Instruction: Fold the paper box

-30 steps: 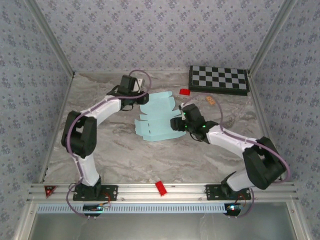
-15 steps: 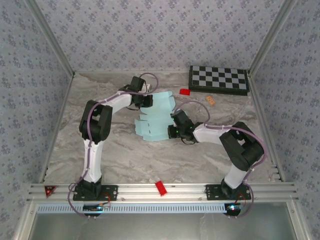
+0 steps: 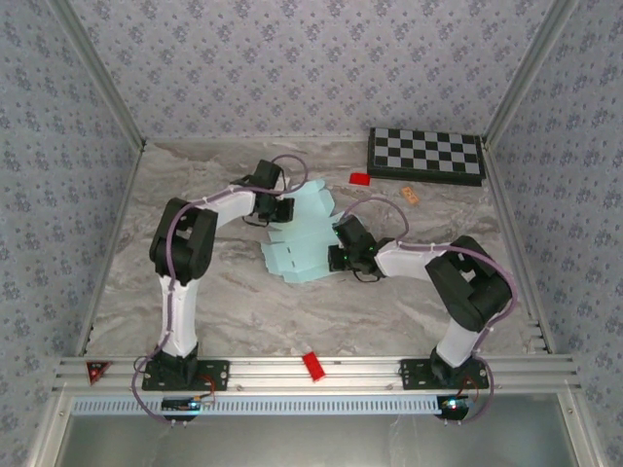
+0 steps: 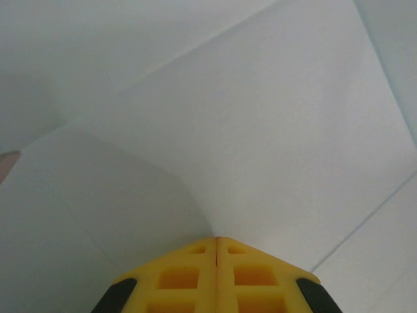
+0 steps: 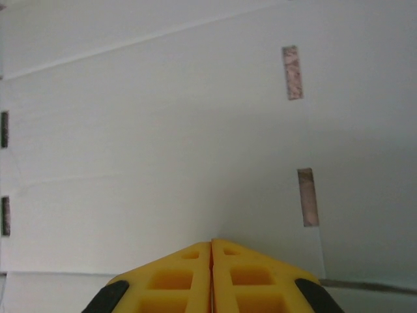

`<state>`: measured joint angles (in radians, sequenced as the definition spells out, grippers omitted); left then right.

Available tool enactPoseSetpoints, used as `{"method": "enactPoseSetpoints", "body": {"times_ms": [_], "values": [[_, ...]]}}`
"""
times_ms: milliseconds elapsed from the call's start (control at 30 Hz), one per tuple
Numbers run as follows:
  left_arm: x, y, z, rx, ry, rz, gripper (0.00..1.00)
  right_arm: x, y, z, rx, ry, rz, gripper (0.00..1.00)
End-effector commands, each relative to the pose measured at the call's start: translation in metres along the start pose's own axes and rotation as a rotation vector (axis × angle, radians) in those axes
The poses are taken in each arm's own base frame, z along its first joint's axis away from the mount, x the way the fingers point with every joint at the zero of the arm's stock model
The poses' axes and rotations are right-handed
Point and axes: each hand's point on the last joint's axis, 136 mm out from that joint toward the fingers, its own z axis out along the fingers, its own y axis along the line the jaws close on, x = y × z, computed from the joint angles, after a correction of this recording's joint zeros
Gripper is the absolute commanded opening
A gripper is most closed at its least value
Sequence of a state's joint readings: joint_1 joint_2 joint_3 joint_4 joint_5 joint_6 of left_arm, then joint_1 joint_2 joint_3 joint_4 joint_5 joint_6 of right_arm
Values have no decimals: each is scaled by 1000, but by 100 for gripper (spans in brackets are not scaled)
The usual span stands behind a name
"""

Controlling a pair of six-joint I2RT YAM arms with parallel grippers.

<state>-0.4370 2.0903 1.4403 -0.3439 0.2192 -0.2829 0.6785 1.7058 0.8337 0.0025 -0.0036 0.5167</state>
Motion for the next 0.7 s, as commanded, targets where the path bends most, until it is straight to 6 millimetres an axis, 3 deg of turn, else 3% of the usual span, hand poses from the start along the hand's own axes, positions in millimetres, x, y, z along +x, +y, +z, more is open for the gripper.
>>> {"method": "enactPoseSetpoints", "body": {"times_ms": [0, 267, 467, 667], "values": [[44, -5, -13, -26, 97, -6, 0, 11, -21, -7, 89, 52, 32, 8], [96, -17, -37, -34, 103, -55, 0, -9, -32, -1, 67, 41, 48, 7], [134, -31, -47, 0, 82, -167, 0, -25, -23, 16, 40, 64, 0, 7], [160, -55, -56, 9, 71, -153, 0, -39, -11, 32, 22, 93, -49, 6]]}}
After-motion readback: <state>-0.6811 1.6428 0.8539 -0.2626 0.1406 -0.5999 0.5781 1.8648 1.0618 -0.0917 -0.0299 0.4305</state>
